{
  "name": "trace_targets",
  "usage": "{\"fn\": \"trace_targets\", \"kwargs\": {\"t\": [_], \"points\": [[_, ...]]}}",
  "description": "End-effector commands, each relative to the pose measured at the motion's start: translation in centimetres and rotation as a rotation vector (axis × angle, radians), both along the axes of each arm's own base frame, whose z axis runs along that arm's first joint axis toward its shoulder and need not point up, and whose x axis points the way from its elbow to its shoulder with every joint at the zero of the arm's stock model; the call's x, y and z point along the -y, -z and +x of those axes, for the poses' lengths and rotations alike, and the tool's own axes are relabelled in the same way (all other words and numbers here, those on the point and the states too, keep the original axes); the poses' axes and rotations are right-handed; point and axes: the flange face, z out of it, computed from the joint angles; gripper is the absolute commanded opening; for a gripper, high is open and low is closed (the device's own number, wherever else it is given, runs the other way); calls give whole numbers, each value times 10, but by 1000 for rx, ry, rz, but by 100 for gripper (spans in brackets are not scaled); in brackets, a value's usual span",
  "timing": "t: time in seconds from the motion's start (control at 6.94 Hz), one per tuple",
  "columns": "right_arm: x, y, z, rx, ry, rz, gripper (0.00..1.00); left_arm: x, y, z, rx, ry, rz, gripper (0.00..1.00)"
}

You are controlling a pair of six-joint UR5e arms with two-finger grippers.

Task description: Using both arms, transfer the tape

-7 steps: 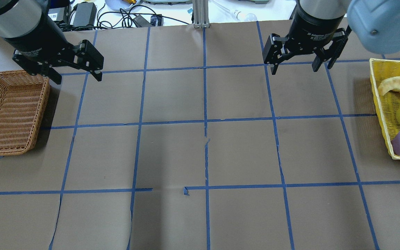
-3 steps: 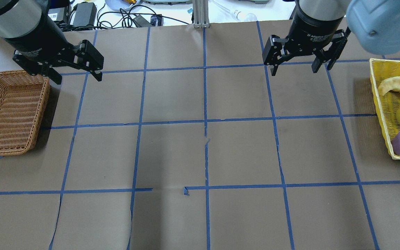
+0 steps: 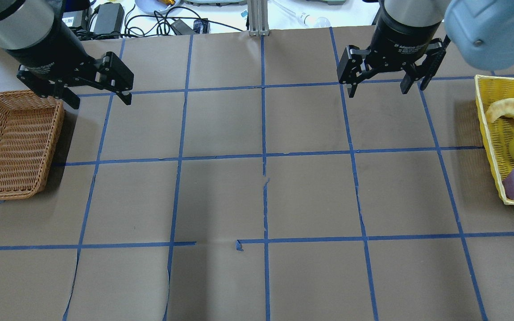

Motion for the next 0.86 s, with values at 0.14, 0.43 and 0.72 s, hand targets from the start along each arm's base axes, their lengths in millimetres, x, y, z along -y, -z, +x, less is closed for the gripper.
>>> {"fn": "trace_targets", "kwargs": {"t": [0.14,0.43,0.72], "points": [[0,0,0,-1,2,0,100,0,0,-1,-1,2,0,100],[-1,-1,1,6,-2,-1,100,0,0,-1,1,5,0,100],[-1,0,0,5,-2,2,100,-1,0,-2,2,6,1,100]]}}
